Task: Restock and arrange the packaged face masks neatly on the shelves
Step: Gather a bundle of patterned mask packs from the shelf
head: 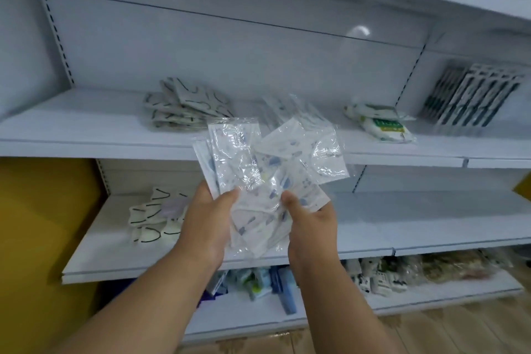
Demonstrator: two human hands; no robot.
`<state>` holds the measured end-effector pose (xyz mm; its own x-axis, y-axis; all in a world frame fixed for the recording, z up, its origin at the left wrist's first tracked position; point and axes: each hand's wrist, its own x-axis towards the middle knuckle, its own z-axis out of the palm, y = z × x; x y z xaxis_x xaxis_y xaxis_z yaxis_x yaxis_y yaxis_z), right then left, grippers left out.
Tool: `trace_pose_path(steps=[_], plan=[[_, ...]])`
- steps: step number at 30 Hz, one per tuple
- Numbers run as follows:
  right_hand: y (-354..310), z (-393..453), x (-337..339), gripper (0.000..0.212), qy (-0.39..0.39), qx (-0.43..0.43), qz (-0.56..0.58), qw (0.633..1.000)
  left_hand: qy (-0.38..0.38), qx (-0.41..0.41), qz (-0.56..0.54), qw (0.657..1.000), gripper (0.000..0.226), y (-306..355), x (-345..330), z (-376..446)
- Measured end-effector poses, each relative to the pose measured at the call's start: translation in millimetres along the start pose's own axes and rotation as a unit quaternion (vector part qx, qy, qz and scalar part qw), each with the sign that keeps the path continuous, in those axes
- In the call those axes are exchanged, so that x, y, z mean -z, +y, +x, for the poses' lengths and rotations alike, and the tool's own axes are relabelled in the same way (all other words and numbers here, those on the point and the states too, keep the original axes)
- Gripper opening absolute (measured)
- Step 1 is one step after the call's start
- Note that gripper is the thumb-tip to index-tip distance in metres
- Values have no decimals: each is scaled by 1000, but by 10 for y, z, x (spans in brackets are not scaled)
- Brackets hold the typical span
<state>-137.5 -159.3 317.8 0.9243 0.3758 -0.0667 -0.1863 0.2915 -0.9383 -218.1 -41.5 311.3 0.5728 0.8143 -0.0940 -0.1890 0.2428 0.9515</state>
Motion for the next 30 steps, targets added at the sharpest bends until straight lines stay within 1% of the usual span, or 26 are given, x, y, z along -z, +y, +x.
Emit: trace_pose_path(steps=[2,5,8,11,13,14,16,17,18,19,20,22,23,24,26,27,28,30], plan=[[-14,120,-51,25,7,-16,21,1000,-5,-9,26,1000,21,26,-49,157],[-96,358,-62,26,13,-33,20,999,-5,-7,69,998,25,29,-200,395],[-224,700,-43,24,29,-8,0,1000,-21,-20,106,994,25,43,-463,701],[-346,1140,-16,17,52,25,-36,998,-29,-37,129,991,25,83,-801,1036],[-455,1527,-18,11,63,41,-64,995,-30,-19,130,991,23,154,-1039,1300],[-531,1752,-22,10,62,47,-77,994,-33,1,106,994,24,204,-1163,1459],[-704,2252,-42,9,43,58,-126,989,-28,56,32,998,24,292,-1410,1818],[-804,2500,-53,11,26,54,-158,986,-20,73,7,997,19,336,-1529,1991],[-906,2736,-60,12,5,40,-185,982,-12,75,10,997,12,368,-1636,2167],[-1005,2959,-70,13,-22,22,-210,977,-5,67,33,997,10,382,-1735,2334],[-1092,3186,-89,13,-51,6,-240,969,-1,53,59,997,15,388,-1821,2508],[-1237,3576,-136,14,-88,-12,-312,946,8,47,120,992,23,390,-1963,2790],[-1274,3760,-161,14,-94,-9,-368,925,17,59,156,986,24,376,-2015,2899],[-1283,3929,-182,18,-96,4,-444,891,26,67,195,978,23,349,-2054,2988],[-1222,4164,-232,36,-104,39,-579,808,39,74,278,957,23,281,-2114,3107],[-1155,4243,-246,49,-95,56,-619,778,39,72,315,946,25,249,-2144,3134],[-1077,4301,-253,61,-74,76,-643,759,34,67,354,932,28,224,-2171,3160],[-968,4346,-273,71,-16,136,-667,732,42,55,435,898,37,221,-2214,3200]])
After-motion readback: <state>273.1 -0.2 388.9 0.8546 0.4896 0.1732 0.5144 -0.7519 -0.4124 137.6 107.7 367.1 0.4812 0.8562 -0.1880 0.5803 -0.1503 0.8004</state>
